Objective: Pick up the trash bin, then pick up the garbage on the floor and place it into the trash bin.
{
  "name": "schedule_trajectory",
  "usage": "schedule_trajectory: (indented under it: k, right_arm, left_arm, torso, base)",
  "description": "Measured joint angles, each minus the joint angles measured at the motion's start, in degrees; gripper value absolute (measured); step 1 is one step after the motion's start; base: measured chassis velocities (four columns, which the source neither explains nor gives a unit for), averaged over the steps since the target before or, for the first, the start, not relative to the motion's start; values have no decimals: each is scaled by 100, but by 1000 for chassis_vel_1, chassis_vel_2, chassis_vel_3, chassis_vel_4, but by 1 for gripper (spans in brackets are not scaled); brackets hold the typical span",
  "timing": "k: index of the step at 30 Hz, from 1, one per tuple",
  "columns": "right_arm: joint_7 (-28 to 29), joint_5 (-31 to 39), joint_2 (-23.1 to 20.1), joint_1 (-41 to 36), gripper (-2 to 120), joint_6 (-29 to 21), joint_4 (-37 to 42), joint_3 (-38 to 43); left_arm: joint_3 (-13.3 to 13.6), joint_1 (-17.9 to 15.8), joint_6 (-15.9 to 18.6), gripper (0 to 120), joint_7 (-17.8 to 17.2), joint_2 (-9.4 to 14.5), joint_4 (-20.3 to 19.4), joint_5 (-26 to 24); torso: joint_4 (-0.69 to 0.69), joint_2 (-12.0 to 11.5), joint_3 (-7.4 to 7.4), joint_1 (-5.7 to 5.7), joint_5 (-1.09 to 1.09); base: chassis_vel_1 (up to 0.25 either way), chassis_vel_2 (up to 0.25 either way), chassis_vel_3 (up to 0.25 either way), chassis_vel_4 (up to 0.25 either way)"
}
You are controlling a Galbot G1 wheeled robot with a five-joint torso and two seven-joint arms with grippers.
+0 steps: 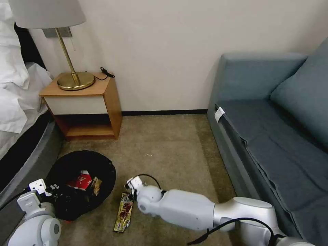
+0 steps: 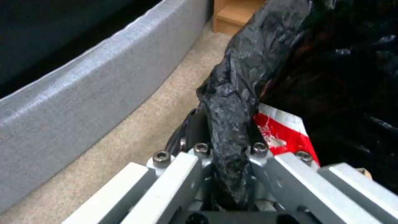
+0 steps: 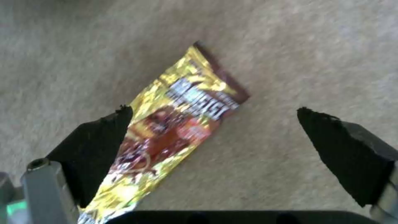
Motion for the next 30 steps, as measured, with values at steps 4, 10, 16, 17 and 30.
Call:
schedule_trajectory:
  k: [4,10,16,17,30]
  right_arm:
    - [-20,-55,123,-59,100,27,-94,-102]
    - [-32,-122,197,-116,100,43,-130,-243]
    - [-40,-210,258,-154,100,85,-191,-317]
    - [-42,-224,270,-161,100,90,-203,-334]
    - [-58,-381,311,-241,100,150,-309,-467]
  left_arm:
    - [2,8,-34,2,0,-16,29,13]
    - [-3,14,-54,2,0,-14,42,16]
    - [-4,12,-54,2,0,-15,42,16]
    - [-2,12,-55,2,0,-17,41,16]
    - [13,17,-73,2,0,-29,36,18]
  torso:
    - [1,0,0,0,0]
    - [0,0,0,0,0]
    - [0,0,0,0,0]
    - [0,0,0,0,1]
    - [1,0,0,0,1]
  base:
    - [0,0,0,0]
    - [0,0,0,0]
    - [0,0,0,0]
    - [0,0,0,0]
    - [0,0,0,0]
